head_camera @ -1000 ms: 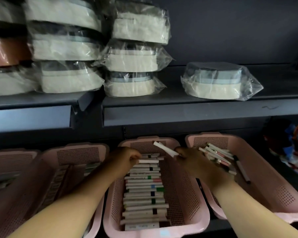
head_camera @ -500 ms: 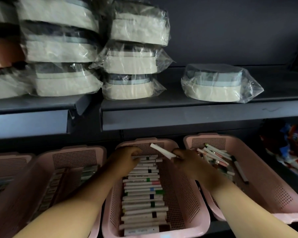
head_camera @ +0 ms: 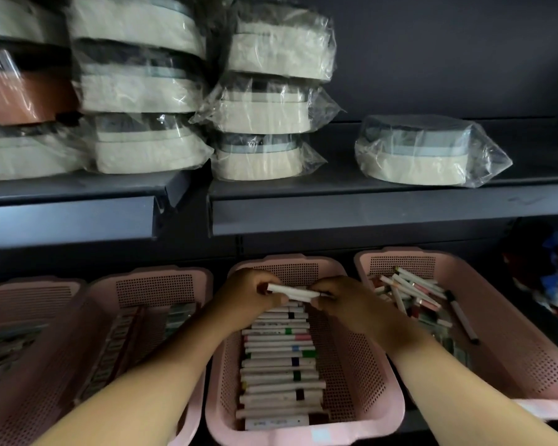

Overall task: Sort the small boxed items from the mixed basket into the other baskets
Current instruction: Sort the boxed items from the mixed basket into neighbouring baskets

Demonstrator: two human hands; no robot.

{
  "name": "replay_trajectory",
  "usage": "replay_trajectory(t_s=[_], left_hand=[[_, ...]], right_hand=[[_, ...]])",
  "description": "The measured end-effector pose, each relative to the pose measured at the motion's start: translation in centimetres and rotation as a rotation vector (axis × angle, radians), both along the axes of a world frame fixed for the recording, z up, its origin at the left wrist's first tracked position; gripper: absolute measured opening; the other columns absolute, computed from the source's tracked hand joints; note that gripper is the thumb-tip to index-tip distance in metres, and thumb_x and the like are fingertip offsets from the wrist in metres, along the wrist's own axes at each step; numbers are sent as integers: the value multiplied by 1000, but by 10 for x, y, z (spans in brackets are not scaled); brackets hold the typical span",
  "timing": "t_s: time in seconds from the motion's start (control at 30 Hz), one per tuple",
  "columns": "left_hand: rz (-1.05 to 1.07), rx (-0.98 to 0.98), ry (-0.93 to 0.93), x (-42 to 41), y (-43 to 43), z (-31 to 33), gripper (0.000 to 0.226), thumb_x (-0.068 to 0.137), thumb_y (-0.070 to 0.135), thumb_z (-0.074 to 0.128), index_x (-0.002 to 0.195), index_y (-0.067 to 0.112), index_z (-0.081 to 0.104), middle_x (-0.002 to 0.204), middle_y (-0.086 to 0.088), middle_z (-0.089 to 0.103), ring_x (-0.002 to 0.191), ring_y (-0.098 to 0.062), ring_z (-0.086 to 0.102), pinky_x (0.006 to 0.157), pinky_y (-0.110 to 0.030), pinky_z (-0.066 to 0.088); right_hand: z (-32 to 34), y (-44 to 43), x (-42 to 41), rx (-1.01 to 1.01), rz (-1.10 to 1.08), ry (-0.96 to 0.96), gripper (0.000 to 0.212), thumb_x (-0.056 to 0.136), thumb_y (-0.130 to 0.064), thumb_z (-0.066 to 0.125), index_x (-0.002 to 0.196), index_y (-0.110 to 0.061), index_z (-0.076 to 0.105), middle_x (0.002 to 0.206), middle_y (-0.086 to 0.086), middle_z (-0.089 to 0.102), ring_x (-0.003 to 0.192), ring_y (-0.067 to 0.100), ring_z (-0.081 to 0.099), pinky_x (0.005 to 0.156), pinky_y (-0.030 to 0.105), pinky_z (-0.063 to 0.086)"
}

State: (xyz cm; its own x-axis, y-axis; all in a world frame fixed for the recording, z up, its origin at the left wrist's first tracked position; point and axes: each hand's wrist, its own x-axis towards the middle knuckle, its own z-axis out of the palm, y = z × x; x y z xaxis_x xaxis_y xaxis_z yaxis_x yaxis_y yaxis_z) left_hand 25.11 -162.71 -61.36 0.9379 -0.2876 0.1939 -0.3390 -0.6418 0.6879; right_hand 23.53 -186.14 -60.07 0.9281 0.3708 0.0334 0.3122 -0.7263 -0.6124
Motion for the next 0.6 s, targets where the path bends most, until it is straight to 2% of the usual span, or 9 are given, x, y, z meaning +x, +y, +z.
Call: replay_trajectory(t_s=[0.07,0.23,0.33,0.5,0.6], left_hand=[[19,69,5,2,6,-3,4,90,33,81,90,29,79,85,7,71,79,-8,67,72,-29,54],[49,272,14,-2,22,-14,14,95,36,75,108,36,80,100,18,76,87,3,68,84,-26,58],[94,403,-58,-5,28,-21,20,98,41,69,114,37,79,110,16,76,97,-1,68,92,-28,56],[67,634,-77,-2,23,-29,31,93,48,66,120,35,74,120,10,69,112,-13,63,97,-31,51],[125,616,-152,-2,15,-28,40,95,48,63,133,38,66,128,10,67,116,-14,61,101,-34,49]], right_hand=[[-3,-1,1,-8,-23,-30,12,99,-25,60,97,-30,70,78,-13,61,69,-1,57,61,15,39],[-5,-17,3,-28,-208,-114,16,100,-20,53,98,-18,68,74,-7,60,61,4,54,48,12,35],[-7,-23,4,-61,-244,-95,17,99,-22,52,98,-19,68,79,0,66,66,9,60,50,17,38],[-11,-23,2,-70,-233,-93,16,100,-25,52,97,-21,68,77,-4,63,66,6,58,54,20,39],[-10,-21,-1,-51,-174,-91,15,100,-28,54,97,-24,68,78,-4,64,66,7,60,57,21,43]])
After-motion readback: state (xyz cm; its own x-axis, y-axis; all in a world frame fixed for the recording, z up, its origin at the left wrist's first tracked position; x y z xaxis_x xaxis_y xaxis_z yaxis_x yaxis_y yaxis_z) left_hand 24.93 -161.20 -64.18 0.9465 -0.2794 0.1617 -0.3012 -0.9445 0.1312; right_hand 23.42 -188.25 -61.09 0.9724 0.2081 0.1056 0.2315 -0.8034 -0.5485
